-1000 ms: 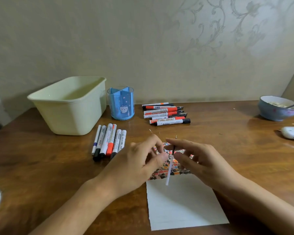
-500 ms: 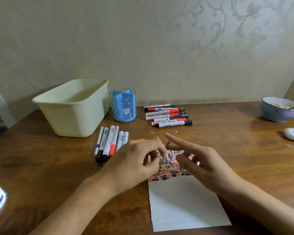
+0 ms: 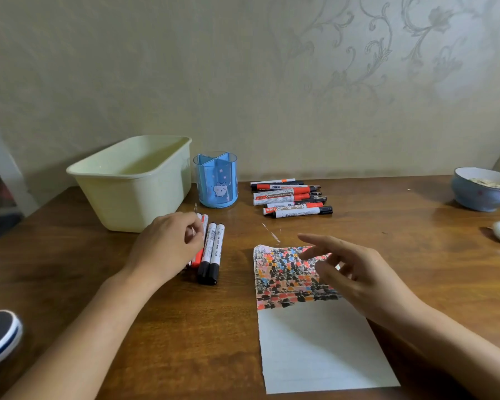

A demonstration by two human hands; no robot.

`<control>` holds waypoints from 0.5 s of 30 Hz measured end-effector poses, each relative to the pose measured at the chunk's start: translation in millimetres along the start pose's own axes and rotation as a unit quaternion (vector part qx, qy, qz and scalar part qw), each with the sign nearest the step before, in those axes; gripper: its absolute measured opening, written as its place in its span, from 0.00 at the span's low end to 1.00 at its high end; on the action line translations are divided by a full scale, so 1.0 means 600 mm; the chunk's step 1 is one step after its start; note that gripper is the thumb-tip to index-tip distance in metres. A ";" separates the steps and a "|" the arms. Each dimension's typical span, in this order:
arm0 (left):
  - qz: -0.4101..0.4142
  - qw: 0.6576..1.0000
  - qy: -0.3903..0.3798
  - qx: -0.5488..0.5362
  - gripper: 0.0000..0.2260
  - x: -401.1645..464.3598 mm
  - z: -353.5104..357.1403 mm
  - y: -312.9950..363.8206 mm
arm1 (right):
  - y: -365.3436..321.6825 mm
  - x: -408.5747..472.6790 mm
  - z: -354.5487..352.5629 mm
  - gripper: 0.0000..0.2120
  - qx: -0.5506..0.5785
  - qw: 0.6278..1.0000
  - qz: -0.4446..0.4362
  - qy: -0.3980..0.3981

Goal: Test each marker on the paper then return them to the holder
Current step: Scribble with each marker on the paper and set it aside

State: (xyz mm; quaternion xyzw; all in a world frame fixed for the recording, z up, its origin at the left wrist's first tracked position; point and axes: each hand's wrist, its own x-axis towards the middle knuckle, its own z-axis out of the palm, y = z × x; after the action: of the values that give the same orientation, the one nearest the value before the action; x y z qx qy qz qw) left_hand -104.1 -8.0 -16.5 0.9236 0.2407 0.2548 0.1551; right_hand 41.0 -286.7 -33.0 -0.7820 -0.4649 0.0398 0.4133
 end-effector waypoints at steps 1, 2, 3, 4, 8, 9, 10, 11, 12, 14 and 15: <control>0.005 1.000 -0.005 0.002 0.05 0.000 0.002 0.000 | 0.000 0.000 0.000 0.23 0.001 1.000 0.002 0.001; 0.011 1.000 -0.008 0.003 0.04 0.000 0.004 0.001 | 0.001 0.001 -0.001 0.23 0.001 1.000 0.003 0.002; 0.017 1.000 -0.011 0.006 0.04 0.000 0.007 0.001 | 0.002 0.001 -0.001 0.22 0.002 1.000 0.005 0.003; 0.021 1.000 -0.016 0.013 0.04 0.000 0.009 0.002 | 0.002 0.001 -0.001 0.22 0.003 1.000 0.007 0.004; 0.035 0.998 -0.033 0.037 0.05 -0.001 0.017 0.000 | 0.003 0.002 -0.001 0.21 0.004 1.000 0.014 0.003; 0.039 0.998 -0.034 0.035 0.06 -0.002 0.017 0.000 | 0.003 0.002 -0.001 0.21 0.002 1.000 0.014 0.005; 0.042 0.998 -0.035 0.032 0.05 -0.002 0.017 0.000 | 0.003 0.002 -0.002 0.20 -0.002 1.000 0.015 0.007; 0.045 0.998 -0.036 0.030 0.05 -0.002 0.016 0.000 | 0.003 0.003 -0.002 0.20 -0.005 1.000 0.014 0.009; 0.048 0.998 -0.038 0.030 0.05 -0.002 0.016 0.000 | 0.003 0.003 -0.002 0.20 -0.007 1.000 0.014 0.011; 0.054 0.997 -0.040 0.036 0.04 -0.003 0.015 0.003 | 0.005 0.004 -0.003 0.20 -0.012 1.000 0.012 0.017; 0.057 0.997 -0.040 0.039 0.04 -0.004 0.014 0.005 | 0.007 0.005 -0.004 0.20 -0.016 1.000 0.012 0.021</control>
State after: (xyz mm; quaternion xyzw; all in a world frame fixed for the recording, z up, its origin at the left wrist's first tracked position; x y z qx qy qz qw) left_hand -100.0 -12.9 -23.4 0.9506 0.1909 0.2167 0.1138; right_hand 47.0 -287.0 -33.4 -0.7949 -0.4469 0.0212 0.4098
